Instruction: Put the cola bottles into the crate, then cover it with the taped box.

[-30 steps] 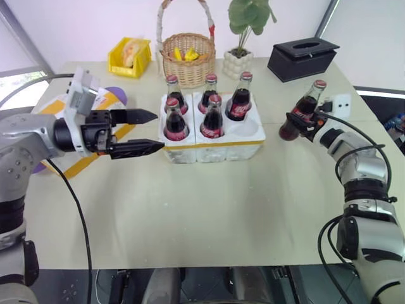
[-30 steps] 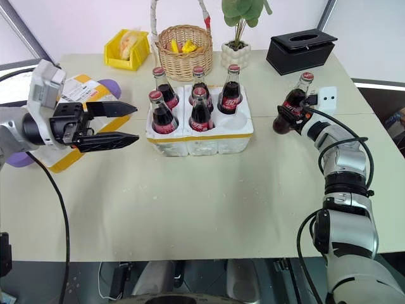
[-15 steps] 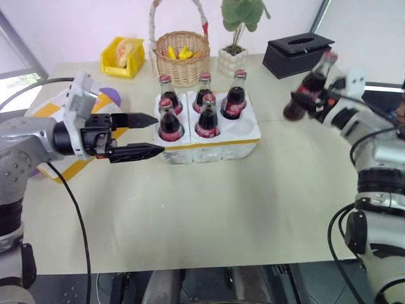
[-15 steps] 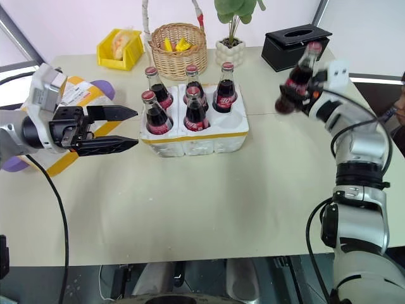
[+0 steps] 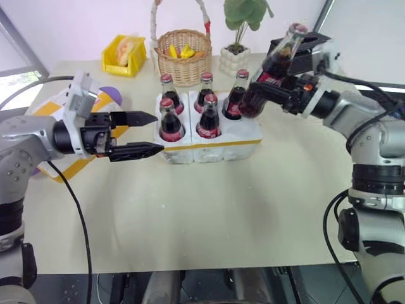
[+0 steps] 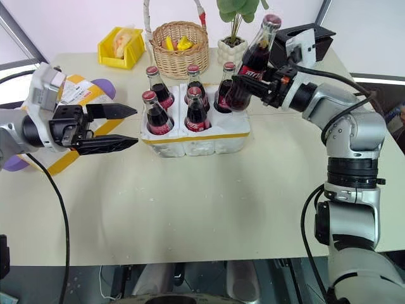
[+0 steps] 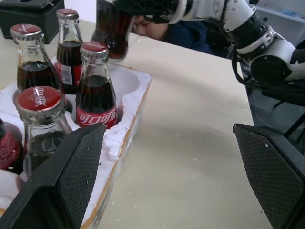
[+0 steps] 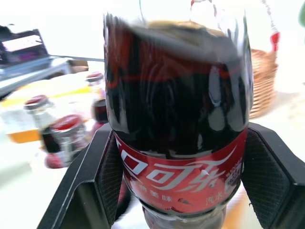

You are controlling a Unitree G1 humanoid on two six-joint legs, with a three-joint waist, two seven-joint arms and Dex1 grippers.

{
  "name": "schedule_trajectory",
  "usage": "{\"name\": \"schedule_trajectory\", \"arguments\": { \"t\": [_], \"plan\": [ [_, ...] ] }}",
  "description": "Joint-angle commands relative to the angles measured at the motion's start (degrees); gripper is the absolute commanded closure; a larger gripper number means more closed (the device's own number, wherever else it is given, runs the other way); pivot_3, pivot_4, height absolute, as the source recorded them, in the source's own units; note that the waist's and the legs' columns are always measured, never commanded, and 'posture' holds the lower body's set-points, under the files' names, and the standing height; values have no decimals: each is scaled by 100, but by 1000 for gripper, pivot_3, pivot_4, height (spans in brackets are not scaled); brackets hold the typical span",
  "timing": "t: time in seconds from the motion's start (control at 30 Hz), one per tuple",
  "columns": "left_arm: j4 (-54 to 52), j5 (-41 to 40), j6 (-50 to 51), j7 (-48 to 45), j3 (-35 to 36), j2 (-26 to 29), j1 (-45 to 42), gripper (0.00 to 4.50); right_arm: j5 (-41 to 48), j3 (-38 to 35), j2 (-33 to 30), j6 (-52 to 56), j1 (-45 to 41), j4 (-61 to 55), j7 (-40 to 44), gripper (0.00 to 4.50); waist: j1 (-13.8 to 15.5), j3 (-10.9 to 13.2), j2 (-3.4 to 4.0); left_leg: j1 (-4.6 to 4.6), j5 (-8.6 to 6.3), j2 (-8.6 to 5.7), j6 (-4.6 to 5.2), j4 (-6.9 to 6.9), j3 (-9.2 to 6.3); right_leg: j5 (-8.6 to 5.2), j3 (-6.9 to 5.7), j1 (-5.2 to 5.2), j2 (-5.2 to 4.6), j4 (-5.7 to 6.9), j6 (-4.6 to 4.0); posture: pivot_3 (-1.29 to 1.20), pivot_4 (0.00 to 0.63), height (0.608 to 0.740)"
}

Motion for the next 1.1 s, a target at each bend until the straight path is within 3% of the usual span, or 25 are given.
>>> {"name": "schedule_trajectory", "arguments": {
  "t": [0.03, 0.37, 0.83, 0.9, 0.97, 1.1],
  "plan": [
    [-21, 27, -105, -24, 171, 89, 14, 0, 316, -172, -69, 29, -17, -586, 162, 1723, -3, 0, 0, 0, 0, 0, 0, 0, 0, 0, 0, 0, 0, 0, 0, 0, 150, 738],
    [-84, 5, -95, 7, 255, 106, 80, 0, -198, 390, 99, -448, 361, -810, 164, 1723, -28, 0, 0, 0, 0, 0, 0, 1, 0, 1, 0, -4, 1, 5, -1, 0, 150, 738],
    [-208, -72, -48, 89, 364, 127, 170, 0, -1256, 1251, 452, -1202, 746, -122, 126, 1723, -32, -1, -2, 0, 1, 0, -1, 2, 0, 3, 1, -6, 1, 6, -3, 0, 150, 738],
    [-222, -79, -46, 100, 380, 135, 187, 0, -1357, 1309, 509, -1293, 803, 7, 148, 684, -35, -2, -4, 2, 1, 1, -1, 2, 0, 3, 1, -6, 2, 6, -4, 0, 150, 738],
    [-234, -81, -46, 109, 392, 138, 205, 0, -1353, 1305, 571, -1254, 822, 113, 172, 27, -35, -5, -9, 6, 1, 3, -1, 2, 0, 4, 1, -4, 4, 7, -5, 0, 150, 738],
    [-273, -97, -33, 166, 447, 131, 242, 0, -1346, 1267, 616, -1250, 838, 160, 238, 27, -35, -9, -16, 15, 3, 8, -4, 6, -1, 10, 4, 6, 13, 8, -15, 0, 150, 738]
  ]
}}
